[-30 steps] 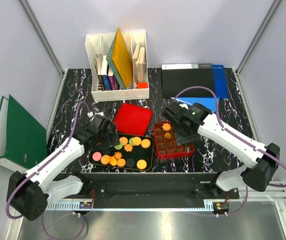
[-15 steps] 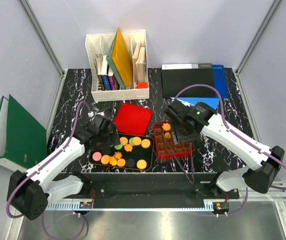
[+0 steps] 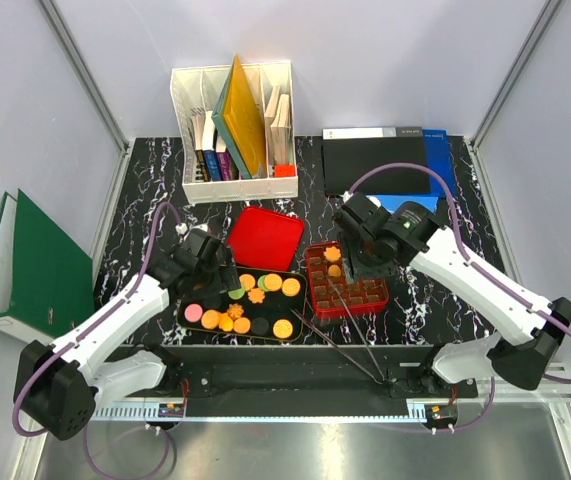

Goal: Pack the cookies

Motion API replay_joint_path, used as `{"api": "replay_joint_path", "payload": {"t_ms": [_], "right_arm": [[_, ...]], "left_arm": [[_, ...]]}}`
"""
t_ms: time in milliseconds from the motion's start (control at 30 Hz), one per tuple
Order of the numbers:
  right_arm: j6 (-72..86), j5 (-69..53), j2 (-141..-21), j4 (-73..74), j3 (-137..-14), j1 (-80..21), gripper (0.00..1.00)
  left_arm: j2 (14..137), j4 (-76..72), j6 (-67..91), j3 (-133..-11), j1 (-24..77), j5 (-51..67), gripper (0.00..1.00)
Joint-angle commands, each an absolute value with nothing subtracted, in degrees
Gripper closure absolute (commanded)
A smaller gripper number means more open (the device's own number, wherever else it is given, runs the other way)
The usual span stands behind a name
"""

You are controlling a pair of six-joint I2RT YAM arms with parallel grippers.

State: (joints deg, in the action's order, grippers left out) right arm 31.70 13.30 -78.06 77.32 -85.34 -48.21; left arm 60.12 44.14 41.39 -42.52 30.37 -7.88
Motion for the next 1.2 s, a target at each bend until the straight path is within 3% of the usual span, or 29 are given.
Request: {"api": "replay_joint_path", "payload": {"t_ms": [0,233,467,500,533,933,1167], "right_arm": [[28.75,7.83,-72.96,79.98,-81.04,-50.53,0.37],[29.88,4.22,-74.26,84.81,-79.55,-66.50,0.22],[33.83,7.46,-80.41,84.11,-75.06,-73.73,0.14],[34.19,9.12,-81.38,84.72,-75.06,-74.00,0.11],[34.45,11.66,-83.30,85.42,-74.97,-74.26,0.01],[39.89,14.77,-85.70,77.35,-63.11,-71.72,0.00],[41.92,12.75,-84.20,70.86,-57.75,-70.40,0.12]], "left_arm": [[59.77,42.45,41.13,-43.50,30.50,-7.29,0.02],[61.61,41.84,41.05,-44.03,30.59,-6.51,0.02],[61.26,41.22,41.92,-43.07,30.59,-5.63,0.02],[61.17,41.13,42.10,-42.63,30.59,-5.54,0.02],[60.82,41.05,42.19,-42.37,30.59,-5.45,0.02],[58.36,40.87,42.54,-40.08,30.59,-4.31,0.02],[58.18,40.87,42.45,-39.81,30.76,-3.69,0.02]]}}
